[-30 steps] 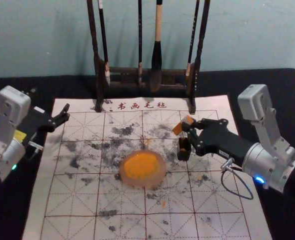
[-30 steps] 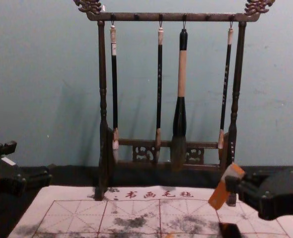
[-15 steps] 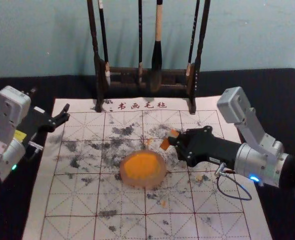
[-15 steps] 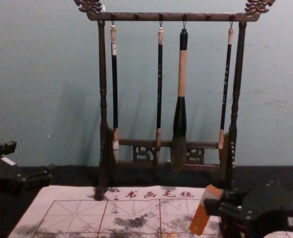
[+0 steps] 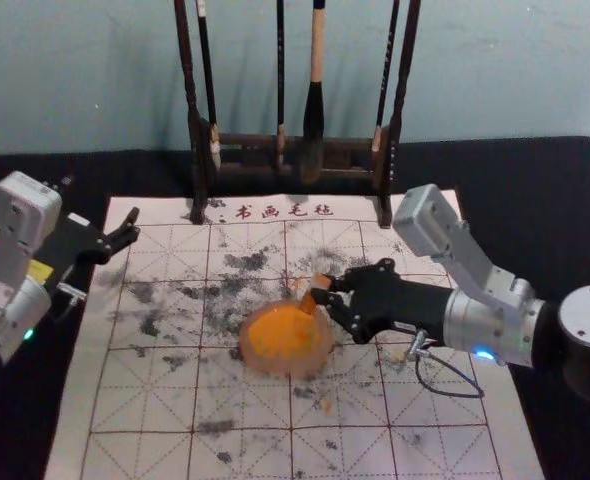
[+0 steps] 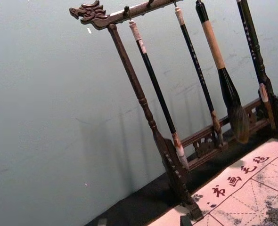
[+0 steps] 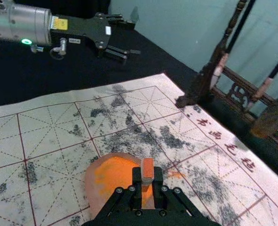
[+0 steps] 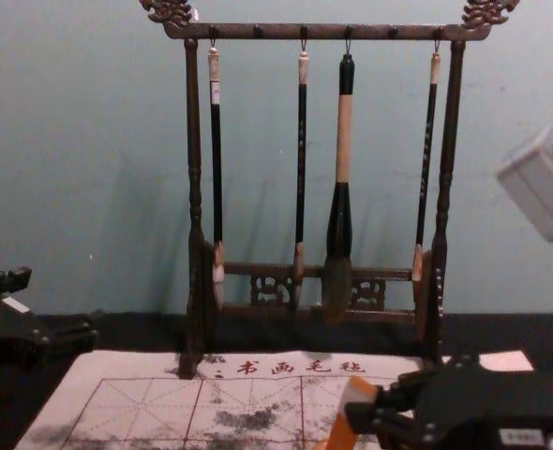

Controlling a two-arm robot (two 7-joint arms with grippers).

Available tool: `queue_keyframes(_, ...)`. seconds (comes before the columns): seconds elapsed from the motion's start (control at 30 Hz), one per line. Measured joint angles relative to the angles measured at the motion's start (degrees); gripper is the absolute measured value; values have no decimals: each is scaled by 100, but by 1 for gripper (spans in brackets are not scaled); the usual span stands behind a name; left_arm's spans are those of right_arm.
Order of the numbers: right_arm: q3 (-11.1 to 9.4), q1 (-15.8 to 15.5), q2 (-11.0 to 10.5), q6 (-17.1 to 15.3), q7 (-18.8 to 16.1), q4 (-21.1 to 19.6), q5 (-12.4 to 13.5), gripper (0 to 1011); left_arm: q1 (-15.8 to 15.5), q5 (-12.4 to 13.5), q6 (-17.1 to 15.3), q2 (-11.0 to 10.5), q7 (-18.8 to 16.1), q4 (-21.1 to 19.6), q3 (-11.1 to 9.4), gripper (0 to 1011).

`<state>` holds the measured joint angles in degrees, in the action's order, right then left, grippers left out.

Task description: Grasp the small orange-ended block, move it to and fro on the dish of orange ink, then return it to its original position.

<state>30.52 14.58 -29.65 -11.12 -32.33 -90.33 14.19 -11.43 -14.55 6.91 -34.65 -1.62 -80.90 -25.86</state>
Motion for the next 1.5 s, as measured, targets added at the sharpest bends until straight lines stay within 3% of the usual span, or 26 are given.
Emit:
queue_keyframes(0.6,475,604,299,90,-209,564,-248,129,0,0,0,0,0,0,0,1001)
queue_keyframes(1.1,630,685,284,62,-284,649,-343,129,0,0,0,0,0,0,0,1001)
queue_keyframes(1.5,631,698,334,49,-168,719,-429,129,0,0,0,0,0,0,0,1001)
